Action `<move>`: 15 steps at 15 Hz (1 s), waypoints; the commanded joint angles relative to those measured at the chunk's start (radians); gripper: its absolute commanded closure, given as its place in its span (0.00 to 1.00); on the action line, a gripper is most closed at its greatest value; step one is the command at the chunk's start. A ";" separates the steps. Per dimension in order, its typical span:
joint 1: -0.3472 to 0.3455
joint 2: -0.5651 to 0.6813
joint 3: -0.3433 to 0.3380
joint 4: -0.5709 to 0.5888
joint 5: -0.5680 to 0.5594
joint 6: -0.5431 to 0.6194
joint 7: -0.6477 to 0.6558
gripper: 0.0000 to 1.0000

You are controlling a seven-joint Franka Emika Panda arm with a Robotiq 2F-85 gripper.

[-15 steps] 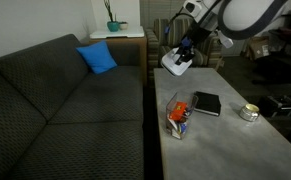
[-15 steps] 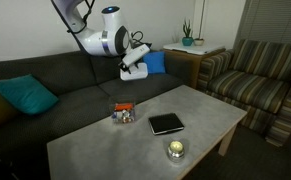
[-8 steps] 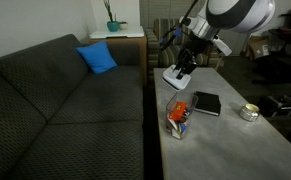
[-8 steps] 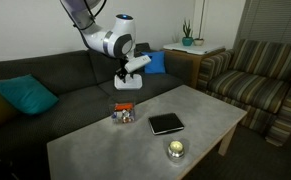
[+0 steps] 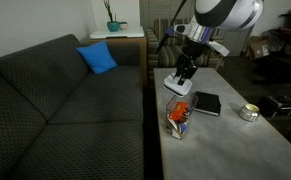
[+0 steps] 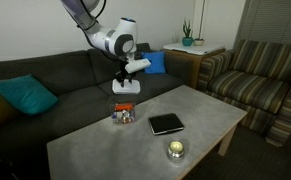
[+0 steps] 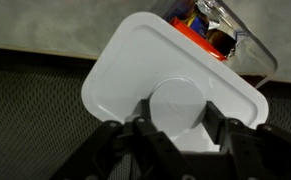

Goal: Put the white lid on the storage bowl then push the button on the lid

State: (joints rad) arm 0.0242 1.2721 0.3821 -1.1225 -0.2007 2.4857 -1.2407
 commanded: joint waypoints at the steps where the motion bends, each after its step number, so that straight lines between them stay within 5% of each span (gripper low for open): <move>1: 0.006 0.000 -0.003 0.010 0.009 -0.013 -0.008 0.46; 5: 0.011 0.000 -0.010 0.025 0.017 -0.024 -0.016 0.46; 6: 0.011 0.001 -0.010 0.025 0.017 -0.024 -0.016 0.71; 15: 0.062 0.008 -0.026 0.021 0.044 -0.087 0.005 0.71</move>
State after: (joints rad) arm 0.0764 1.2879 0.3669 -1.0995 -0.1525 2.4346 -1.2501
